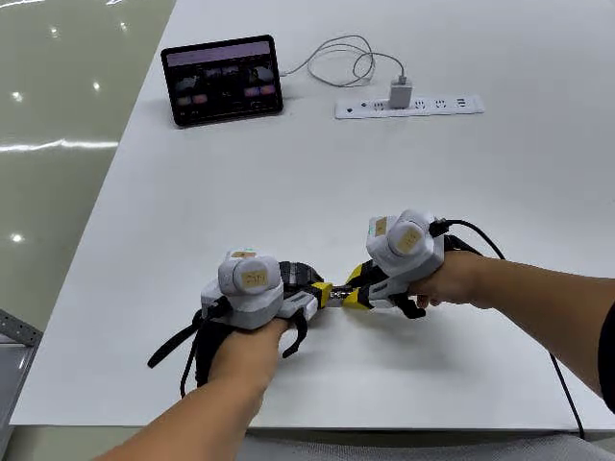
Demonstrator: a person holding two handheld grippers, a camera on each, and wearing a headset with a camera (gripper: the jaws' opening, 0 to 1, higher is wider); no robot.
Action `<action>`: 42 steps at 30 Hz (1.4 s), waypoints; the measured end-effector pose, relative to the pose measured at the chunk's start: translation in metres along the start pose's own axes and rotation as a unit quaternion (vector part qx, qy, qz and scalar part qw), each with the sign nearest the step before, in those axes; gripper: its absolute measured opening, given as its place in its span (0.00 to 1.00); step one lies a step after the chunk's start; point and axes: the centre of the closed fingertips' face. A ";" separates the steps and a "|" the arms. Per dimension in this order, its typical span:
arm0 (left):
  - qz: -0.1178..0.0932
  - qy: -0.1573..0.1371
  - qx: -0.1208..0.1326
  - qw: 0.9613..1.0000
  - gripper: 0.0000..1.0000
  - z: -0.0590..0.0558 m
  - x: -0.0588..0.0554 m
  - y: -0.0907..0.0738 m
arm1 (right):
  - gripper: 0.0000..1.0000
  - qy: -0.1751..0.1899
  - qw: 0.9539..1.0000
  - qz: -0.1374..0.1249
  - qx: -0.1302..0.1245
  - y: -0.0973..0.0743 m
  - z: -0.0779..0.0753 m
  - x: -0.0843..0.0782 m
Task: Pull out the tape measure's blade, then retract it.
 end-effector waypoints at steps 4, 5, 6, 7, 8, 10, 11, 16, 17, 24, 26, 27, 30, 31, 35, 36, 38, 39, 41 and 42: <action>0.000 0.000 -0.003 1.000 0.59 0.000 0.000 0.000 | 0.11 0.003 1.000 -0.005 0.002 0.006 0.002 0.004; 0.001 -0.002 -0.004 1.000 0.59 0.000 0.000 0.000 | 0.11 0.002 1.000 -0.007 0.003 0.007 0.003 0.006; 0.001 0.000 -0.005 1.000 0.59 0.000 0.000 0.000 | 0.11 0.003 1.000 -0.007 0.004 0.008 0.003 0.007; 0.002 -0.001 -0.005 1.000 0.59 0.000 0.000 0.000 | 0.11 0.003 1.000 -0.007 0.004 0.008 0.004 0.007; 0.002 -0.002 -0.006 1.000 0.59 0.000 0.000 0.000 | 0.11 0.004 1.000 -0.007 0.005 0.008 0.004 0.008; 0.002 -0.001 -0.006 1.000 0.59 -0.001 0.000 0.000 | 0.11 0.005 1.000 -0.006 0.006 0.009 0.004 0.008; 0.003 -0.002 -0.007 1.000 0.59 -0.001 0.000 0.000 | 0.11 0.005 1.000 -0.006 0.006 0.010 0.004 0.009; 0.003 -0.002 -0.011 1.000 0.59 -0.002 0.000 0.000 | 0.11 -0.001 1.000 -0.011 0.009 0.013 0.007 0.013; 0.003 -0.001 -0.012 1.000 0.59 -0.002 0.000 0.000 | 0.11 -0.003 1.000 -0.011 0.009 0.014 0.008 0.014; 0.004 0.000 -0.013 1.000 0.59 -0.002 -0.001 0.000 | 0.11 -0.008 1.000 -0.009 0.011 0.014 0.008 0.015; 0.003 0.000 -0.013 1.000 0.59 -0.002 -0.001 0.000 | 0.11 -0.007 1.000 -0.010 0.011 0.015 0.008 0.014; 0.003 0.000 -0.013 1.000 0.59 -0.002 -0.001 0.000 | 0.11 -0.006 1.000 -0.010 0.010 0.015 0.008 0.014; 0.004 0.000 -0.012 1.000 0.59 -0.002 -0.001 0.000 | 0.11 -0.007 1.000 -0.010 0.010 0.015 0.008 0.014; 0.004 0.000 -0.012 1.000 0.59 -0.002 -0.001 0.000 | 0.11 -0.008 1.000 -0.010 0.011 0.015 0.008 0.014; 0.003 0.000 -0.012 1.000 0.59 -0.001 -0.001 0.000 | 0.11 -0.007 1.000 -0.010 0.010 0.015 0.008 0.013; 0.003 0.000 -0.012 1.000 0.59 -0.001 -0.001 0.000 | 0.11 -0.006 1.000 -0.010 0.010 0.015 0.008 0.013; 0.003 0.000 -0.011 1.000 0.59 -0.002 -0.001 0.000 | 0.11 -0.006 1.000 -0.010 0.010 0.015 0.008 0.013; 0.003 0.000 -0.011 1.000 0.59 -0.002 -0.001 0.000 | 0.11 -0.007 1.000 -0.009 0.010 0.015 0.008 0.013; 0.003 0.000 -0.011 1.000 0.59 -0.002 -0.001 0.000 | 0.11 -0.008 1.000 -0.009 0.011 0.015 0.008 0.013; 0.003 -0.001 -0.011 1.000 0.59 -0.002 -0.001 0.000 | 0.11 -0.009 1.000 -0.009 0.011 0.015 0.008 0.013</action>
Point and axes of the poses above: the centre of the closed fingertips' face, and the gripper's own axes: y roughly forward along the fingers, z roughly to its left, x roughly out of its top, and after that the axes turned 3 degrees about -z, right-handed
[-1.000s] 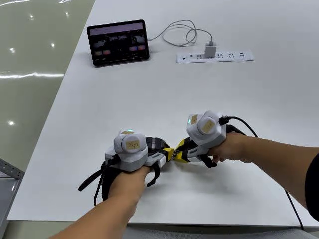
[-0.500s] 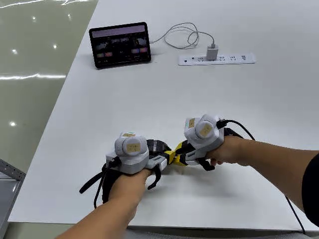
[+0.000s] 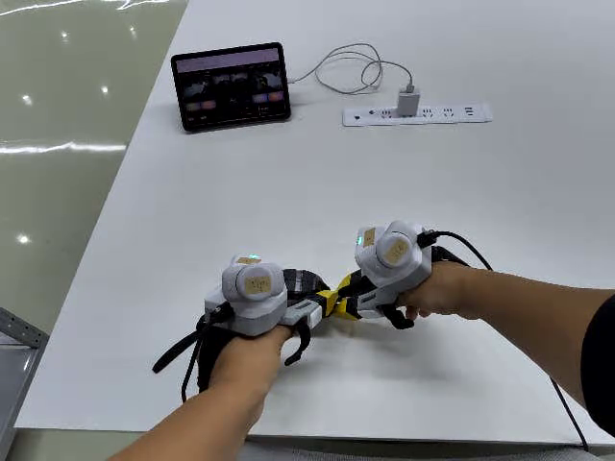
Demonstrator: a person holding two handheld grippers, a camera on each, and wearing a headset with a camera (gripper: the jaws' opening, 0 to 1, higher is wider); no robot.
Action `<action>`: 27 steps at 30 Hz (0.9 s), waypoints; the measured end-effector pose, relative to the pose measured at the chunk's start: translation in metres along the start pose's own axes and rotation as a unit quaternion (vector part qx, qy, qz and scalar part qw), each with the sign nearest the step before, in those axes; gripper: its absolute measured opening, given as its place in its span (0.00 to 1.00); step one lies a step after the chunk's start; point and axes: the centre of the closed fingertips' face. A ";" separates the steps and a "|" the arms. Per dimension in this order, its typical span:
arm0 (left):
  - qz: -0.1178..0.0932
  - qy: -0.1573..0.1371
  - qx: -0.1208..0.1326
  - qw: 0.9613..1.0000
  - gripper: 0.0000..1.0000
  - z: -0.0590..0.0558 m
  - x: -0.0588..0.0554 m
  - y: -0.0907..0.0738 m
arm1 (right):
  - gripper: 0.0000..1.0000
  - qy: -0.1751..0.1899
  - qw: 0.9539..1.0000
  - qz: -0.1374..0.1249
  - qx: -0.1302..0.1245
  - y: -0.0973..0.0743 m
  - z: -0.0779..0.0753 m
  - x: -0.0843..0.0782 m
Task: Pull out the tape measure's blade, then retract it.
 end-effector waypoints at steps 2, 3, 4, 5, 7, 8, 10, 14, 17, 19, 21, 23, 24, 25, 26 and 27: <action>0.000 0.000 0.000 1.000 0.59 0.000 0.000 0.000 | 0.11 -0.001 1.000 0.001 0.000 0.000 0.000 0.000; 0.000 0.000 0.000 1.000 0.59 0.000 0.000 0.000 | 0.11 -0.001 1.000 0.001 0.000 0.000 0.000 0.000; 0.000 0.000 0.000 1.000 0.59 0.000 0.000 0.000 | 0.11 -0.001 1.000 0.001 0.000 0.000 0.000 0.000; 0.000 0.000 0.000 1.000 0.60 0.000 0.000 0.000 | 0.11 -0.001 1.000 0.001 -0.001 0.000 0.000 0.000; 0.000 -0.001 0.000 1.000 0.60 0.000 0.000 0.000 | 0.11 -0.002 1.000 0.001 0.000 0.000 0.000 0.000; 0.001 -0.002 0.001 1.000 0.60 0.000 0.000 0.000 | 0.11 -0.002 1.000 0.001 0.000 0.000 0.000 0.000; 0.003 -0.002 0.000 1.000 0.60 0.000 0.000 0.000 | 0.11 -0.005 1.000 0.002 0.000 0.000 0.000 0.000; 0.002 -0.003 0.002 1.000 0.61 0.000 0.000 -0.001 | 0.12 -0.002 1.000 0.003 0.000 0.000 0.000 0.001; 0.002 -0.003 0.001 1.000 0.62 0.000 0.000 -0.001 | 0.12 -0.002 1.000 0.004 0.000 0.000 0.000 0.001; 0.003 -0.004 0.000 1.000 0.62 -0.001 0.000 -0.001 | 0.12 -0.008 1.000 0.004 0.000 0.001 0.000 0.001; 0.003 -0.003 -0.002 1.000 0.62 -0.001 0.000 -0.001 | 0.12 -0.011 1.000 0.005 0.000 0.001 0.000 0.001; 0.006 -0.003 -0.003 1.000 0.62 -0.001 0.000 -0.002 | 0.12 -0.017 1.000 0.006 0.001 0.001 0.000 0.001; 0.007 -0.003 -0.002 1.000 0.62 -0.001 0.000 -0.002 | 0.12 -0.019 1.000 0.006 0.001 0.001 0.000 0.001; 0.007 -0.003 -0.001 1.000 0.62 -0.001 0.000 -0.002 | 0.12 -0.019 1.000 0.006 0.001 0.001 0.001 0.001; 0.009 -0.004 -0.002 1.000 0.62 -0.001 0.000 -0.002 | 0.12 -0.021 1.000 0.006 0.002 0.001 0.001 0.001; 0.009 -0.003 -0.004 1.000 0.62 -0.001 0.000 -0.003 | 0.12 -0.024 1.000 0.007 0.001 0.001 0.001 0.001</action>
Point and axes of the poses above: the centre of the closed fingertips' face, and the gripper's own axes: y roughly forward along the fingers, z roughly to its left, x roughly out of its top, and after that the axes turned 3 degrees about -z, right-handed
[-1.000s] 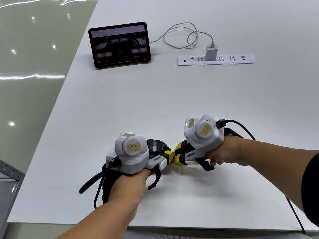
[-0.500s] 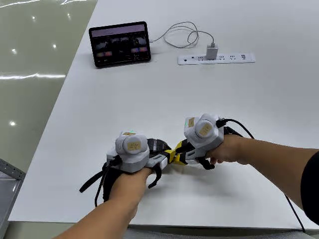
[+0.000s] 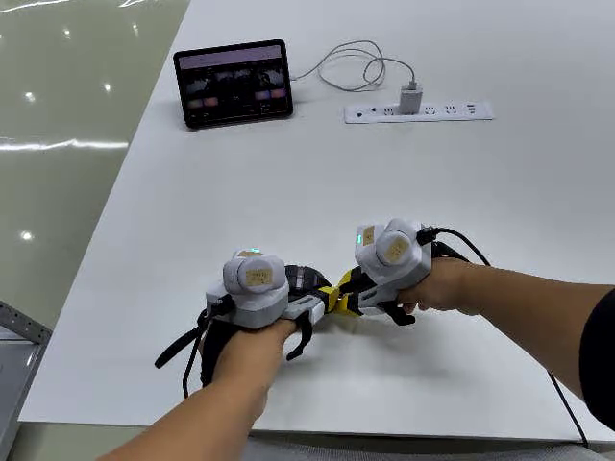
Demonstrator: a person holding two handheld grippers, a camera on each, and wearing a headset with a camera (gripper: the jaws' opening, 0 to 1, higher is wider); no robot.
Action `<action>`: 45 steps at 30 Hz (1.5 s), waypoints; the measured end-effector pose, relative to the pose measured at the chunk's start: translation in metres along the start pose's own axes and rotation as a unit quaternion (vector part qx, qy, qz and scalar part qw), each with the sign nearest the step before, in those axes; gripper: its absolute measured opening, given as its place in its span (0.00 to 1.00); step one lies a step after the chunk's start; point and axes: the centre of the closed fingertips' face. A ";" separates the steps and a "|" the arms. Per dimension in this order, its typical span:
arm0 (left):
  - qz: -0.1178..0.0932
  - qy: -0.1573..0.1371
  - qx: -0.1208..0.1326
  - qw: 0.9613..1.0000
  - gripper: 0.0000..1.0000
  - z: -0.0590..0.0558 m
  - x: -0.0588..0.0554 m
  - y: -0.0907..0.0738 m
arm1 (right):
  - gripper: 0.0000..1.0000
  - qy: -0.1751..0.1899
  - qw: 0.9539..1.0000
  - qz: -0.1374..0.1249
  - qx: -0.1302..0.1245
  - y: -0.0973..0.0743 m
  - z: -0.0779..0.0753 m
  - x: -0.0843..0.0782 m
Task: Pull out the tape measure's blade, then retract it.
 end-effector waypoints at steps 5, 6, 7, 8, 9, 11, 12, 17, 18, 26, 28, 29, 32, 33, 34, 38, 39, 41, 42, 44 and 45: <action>0.016 -0.004 0.000 1.000 0.66 0.003 -0.005 -0.002 | 0.13 -0.006 1.000 0.004 0.002 0.000 0.001 0.000; 0.014 -0.003 -0.001 1.000 0.68 0.003 -0.005 -0.002 | 0.13 -0.008 1.000 0.005 0.003 0.000 0.001 0.000; 0.011 -0.003 -0.002 1.000 0.70 0.004 -0.004 -0.003 | 0.15 -0.012 1.000 0.008 0.005 0.000 0.002 0.000; 0.010 -0.006 -0.002 1.000 0.73 0.004 -0.003 -0.003 | 0.17 -0.015 1.000 0.011 0.006 0.001 0.003 -0.001; 0.010 -0.011 -0.003 1.000 0.75 0.004 -0.003 -0.004 | 0.18 -0.021 1.000 0.012 0.008 0.000 0.004 -0.001; 0.008 -0.015 -0.004 1.000 0.80 0.005 -0.002 -0.003 | 0.20 -0.023 1.000 0.015 0.010 -0.001 0.005 -0.002; 0.007 -0.015 -0.005 1.000 0.82 0.005 -0.001 -0.004 | 0.20 -0.025 1.000 0.015 0.011 -0.001 0.005 -0.001; -0.004 -0.022 -0.001 1.000 0.92 0.010 0.004 -0.008 | 0.25 -0.025 1.000 0.011 0.015 -0.005 0.007 0.000; -0.004 -0.023 -0.001 1.000 0.94 0.011 0.004 -0.009 | 0.26 -0.023 1.000 0.010 0.017 -0.005 0.008 0.000; -0.013 -0.019 -0.014 1.000 1.00 0.012 0.006 -0.012 | 0.37 -0.011 1.000 0.006 0.025 -0.012 0.013 0.003; -0.002 -0.022 -0.021 1.000 1.00 0.011 0.003 -0.012 | 0.40 -0.005 1.000 0.004 0.027 -0.015 0.015 0.004; -0.003 -0.020 -0.025 0.999 1.00 0.011 0.003 -0.013 | 0.42 0.006 1.000 0.001 0.026 -0.016 0.016 0.006; -0.006 -0.009 -0.029 1.000 1.00 0.011 0.004 -0.014 | 0.47 0.015 0.999 -0.004 0.028 -0.020 0.021 0.010; -0.002 -0.010 -0.031 0.999 1.00 0.012 0.003 -0.014 | 0.48 0.016 1.000 -0.005 0.026 -0.021 0.021 0.010; 0.000 -0.013 -0.035 0.999 1.00 0.011 0.002 -0.014 | 0.49 0.018 0.999 -0.005 0.027 -0.022 0.022 0.010; -0.015 -0.005 -0.054 0.998 1.00 0.008 0.010 -0.017 | 0.51 0.024 0.999 -0.011 0.020 -0.031 0.024 0.010; -0.012 0.000 -0.055 0.998 1.00 0.008 0.010 -0.018 | 0.52 0.029 0.999 -0.013 0.017 -0.034 0.023 0.010; -0.013 0.010 -0.066 0.998 1.00 0.006 0.012 -0.020 | 0.53 0.038 0.999 -0.020 0.006 -0.039 0.020 0.011; -0.016 0.013 -0.072 0.997 1.00 0.005 0.013 -0.021 | 0.54 0.046 0.999 -0.027 0.001 -0.041 0.019 0.013; -0.011 0.020 -0.078 0.997 1.00 0.004 0.012 -0.022 | 0.57 0.055 0.998 -0.035 -0.005 -0.046 0.017 0.014; -0.008 0.031 -0.085 0.996 1.00 0.003 0.010 -0.023 | 0.57 0.058 0.997 -0.041 -0.015 -0.049 0.016 0.014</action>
Point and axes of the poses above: the centre of the closed fingertips' face, and the gripper's own axes: y roughly forward along the fingers, z roughly to its left, x roughly out of its top, and after that the axes turned 3 degrees about -z, right-handed
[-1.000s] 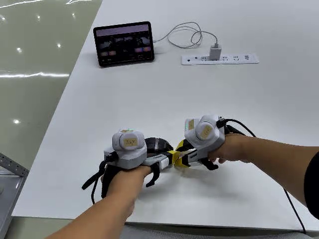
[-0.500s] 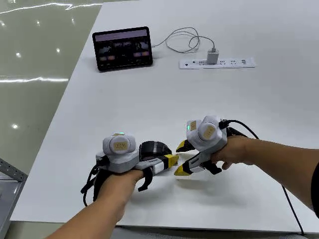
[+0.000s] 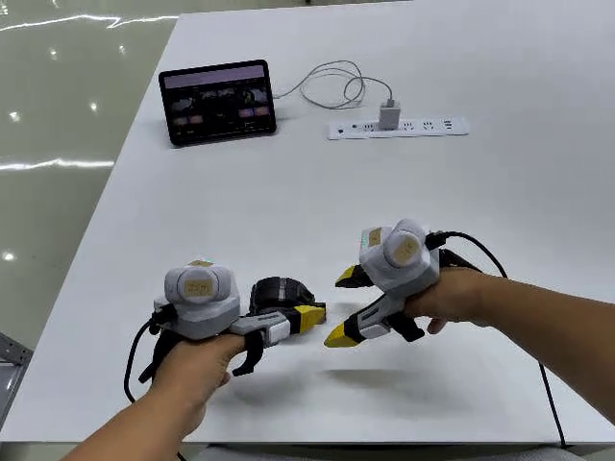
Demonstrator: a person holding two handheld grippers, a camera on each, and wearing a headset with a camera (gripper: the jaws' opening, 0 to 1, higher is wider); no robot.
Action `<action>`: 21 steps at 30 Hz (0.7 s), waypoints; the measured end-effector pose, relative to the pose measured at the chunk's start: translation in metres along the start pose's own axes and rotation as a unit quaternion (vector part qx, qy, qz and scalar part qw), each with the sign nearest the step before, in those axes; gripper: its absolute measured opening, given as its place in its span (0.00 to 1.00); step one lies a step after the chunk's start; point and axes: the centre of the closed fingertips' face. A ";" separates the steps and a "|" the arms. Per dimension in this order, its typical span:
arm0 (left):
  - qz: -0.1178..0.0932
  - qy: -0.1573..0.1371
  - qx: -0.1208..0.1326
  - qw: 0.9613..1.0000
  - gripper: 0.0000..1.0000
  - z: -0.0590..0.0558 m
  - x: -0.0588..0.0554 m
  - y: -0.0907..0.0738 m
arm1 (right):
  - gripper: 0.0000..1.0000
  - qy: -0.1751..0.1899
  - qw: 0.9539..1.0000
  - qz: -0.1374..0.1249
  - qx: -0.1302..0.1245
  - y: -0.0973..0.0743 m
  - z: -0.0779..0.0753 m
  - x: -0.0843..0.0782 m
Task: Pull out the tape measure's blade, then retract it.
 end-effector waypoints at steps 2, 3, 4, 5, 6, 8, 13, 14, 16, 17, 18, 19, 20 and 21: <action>0.000 0.006 0.000 1.000 1.00 0.001 0.000 -0.003 | 0.59 0.006 1.000 -0.006 -0.012 -0.005 -0.003 -0.002; -0.003 0.007 -0.001 1.000 1.00 0.001 0.001 -0.005 | 0.59 0.007 1.000 -0.006 -0.016 -0.007 -0.004 -0.004; -0.009 0.011 -0.010 1.000 1.00 -0.001 0.001 -0.006 | 0.60 0.010 1.000 -0.009 -0.021 -0.009 -0.005 -0.006; -0.010 0.016 -0.012 1.000 1.00 -0.001 0.002 -0.007 | 0.61 0.015 1.000 -0.011 -0.025 -0.012 -0.006 -0.006; -0.003 0.030 -0.009 1.000 1.00 0.001 0.000 -0.009 | 0.62 0.019 0.999 -0.013 -0.031 -0.015 -0.008 -0.008; -0.004 0.035 -0.018 0.999 1.00 -0.001 -0.001 -0.010 | 0.64 0.024 0.999 -0.019 -0.041 -0.019 -0.010 -0.009; 0.016 0.044 -0.039 0.998 1.00 -0.003 -0.008 -0.014 | 0.68 0.041 0.996 -0.031 -0.068 -0.034 -0.015 -0.017; 0.014 0.048 -0.043 0.998 1.00 -0.003 -0.008 -0.016 | 0.70 0.044 0.996 -0.033 -0.074 -0.038 -0.015 -0.020; 0.012 0.057 -0.043 0.997 1.00 -0.001 -0.008 -0.018 | 0.72 0.048 0.995 -0.037 -0.085 -0.045 -0.017 -0.024; 0.015 0.060 -0.042 0.997 1.00 0.000 -0.009 -0.018 | 0.73 0.051 0.994 -0.038 -0.088 -0.048 -0.017 -0.027; 0.014 0.061 -0.042 0.997 1.00 0.002 -0.009 -0.019 | 0.73 0.054 0.994 -0.041 -0.090 -0.051 -0.016 -0.028; 0.013 0.059 -0.043 0.997 1.00 0.003 -0.009 -0.021 | 0.73 0.059 0.993 -0.042 -0.096 -0.056 -0.017 -0.031; 0.011 0.058 -0.043 0.997 1.00 0.004 -0.009 -0.022 | 0.73 0.060 0.992 -0.042 -0.102 -0.060 -0.017 -0.033; 0.011 0.057 -0.042 0.997 1.00 0.005 -0.009 -0.023 | 0.74 0.061 0.992 -0.043 -0.105 -0.063 -0.017 -0.035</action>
Point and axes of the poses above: the centre of the closed fingertips' face, and the gripper's own axes: y roughly forward along the fingers, z roughly to its left, x roughly out of its top, and after that the axes turned 3 degrees about -z, right-handed
